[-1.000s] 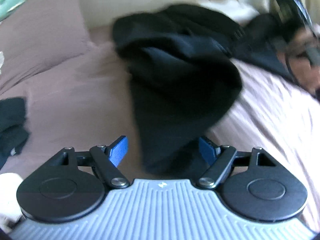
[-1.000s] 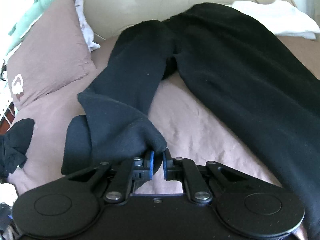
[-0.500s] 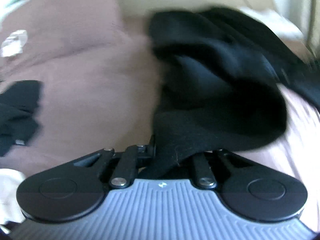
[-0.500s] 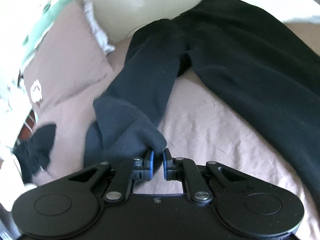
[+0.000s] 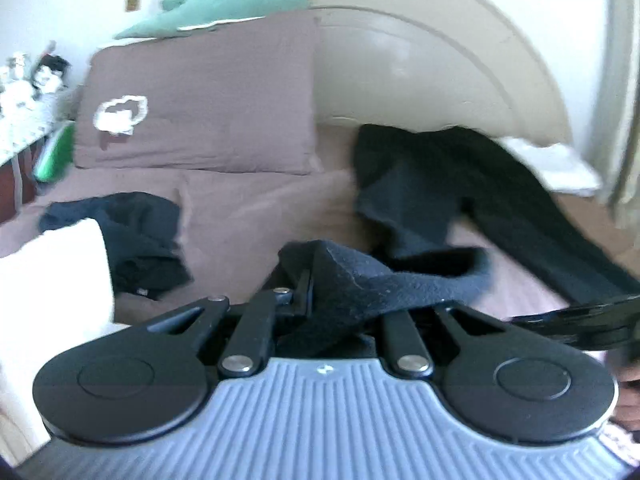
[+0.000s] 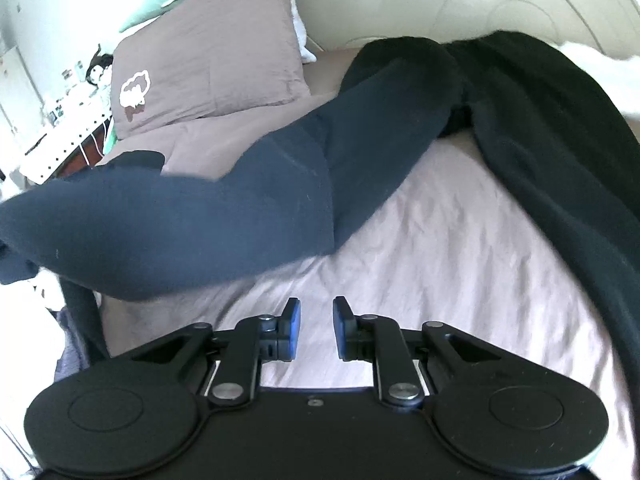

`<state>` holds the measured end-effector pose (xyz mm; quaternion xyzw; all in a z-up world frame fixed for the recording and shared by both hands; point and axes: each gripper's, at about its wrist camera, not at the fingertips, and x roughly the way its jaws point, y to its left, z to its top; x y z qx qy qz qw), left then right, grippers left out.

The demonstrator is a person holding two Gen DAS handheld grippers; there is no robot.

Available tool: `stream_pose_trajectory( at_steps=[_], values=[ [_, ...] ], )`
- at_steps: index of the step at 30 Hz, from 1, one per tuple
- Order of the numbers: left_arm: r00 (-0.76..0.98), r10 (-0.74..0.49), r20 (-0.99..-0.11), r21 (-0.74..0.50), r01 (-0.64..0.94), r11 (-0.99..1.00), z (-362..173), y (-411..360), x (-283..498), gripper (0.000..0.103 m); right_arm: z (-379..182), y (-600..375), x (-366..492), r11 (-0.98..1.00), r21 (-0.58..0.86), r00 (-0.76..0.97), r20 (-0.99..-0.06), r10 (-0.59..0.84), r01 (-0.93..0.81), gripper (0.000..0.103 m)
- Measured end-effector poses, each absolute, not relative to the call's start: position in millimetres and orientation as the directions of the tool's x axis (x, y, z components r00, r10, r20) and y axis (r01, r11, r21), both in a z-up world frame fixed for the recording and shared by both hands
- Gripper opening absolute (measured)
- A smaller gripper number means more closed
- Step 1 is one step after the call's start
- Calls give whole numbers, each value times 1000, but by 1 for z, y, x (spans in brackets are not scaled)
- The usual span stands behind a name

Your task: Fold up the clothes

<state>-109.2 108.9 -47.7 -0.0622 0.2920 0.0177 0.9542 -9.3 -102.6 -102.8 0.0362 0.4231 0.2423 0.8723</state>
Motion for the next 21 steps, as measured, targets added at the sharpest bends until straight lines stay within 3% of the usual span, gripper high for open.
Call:
stream_pose_trajectory(
  at_steps=[3,5,7,8,11,15,19,21],
  values=[
    [761,-116,-638,-231,-45,972,-62,103,-111,11,-107,-110,-24,889,252,510,-745,431,-383,21],
    [663,-297,-688,-401,-5,916,-86,102,-104,11,-110,-116,-34,893,233,502,-760,414,-384,21],
    [511,-547,-663,-609,55,791,-116,99,-92,13,-115,-123,-42,900,228,497,-770,400,-372,21],
    [450,-610,-652,-657,64,751,-126,96,-88,15,-118,-127,-45,904,231,494,-775,395,-360,22],
    [391,-558,-732,-576,83,813,-134,76,-86,22,-132,-139,-56,920,233,487,-792,367,-315,22],
    [385,-526,-759,-479,218,850,-119,53,-93,48,-148,-162,-66,919,321,459,-797,393,-230,22],
    [366,-547,-753,-438,342,831,-104,37,-102,52,-151,-176,-71,914,352,451,-795,406,-201,22],
    [372,-548,-750,-414,382,826,-95,33,-108,59,-148,-179,-71,915,351,456,-794,403,-198,23]
  ],
)
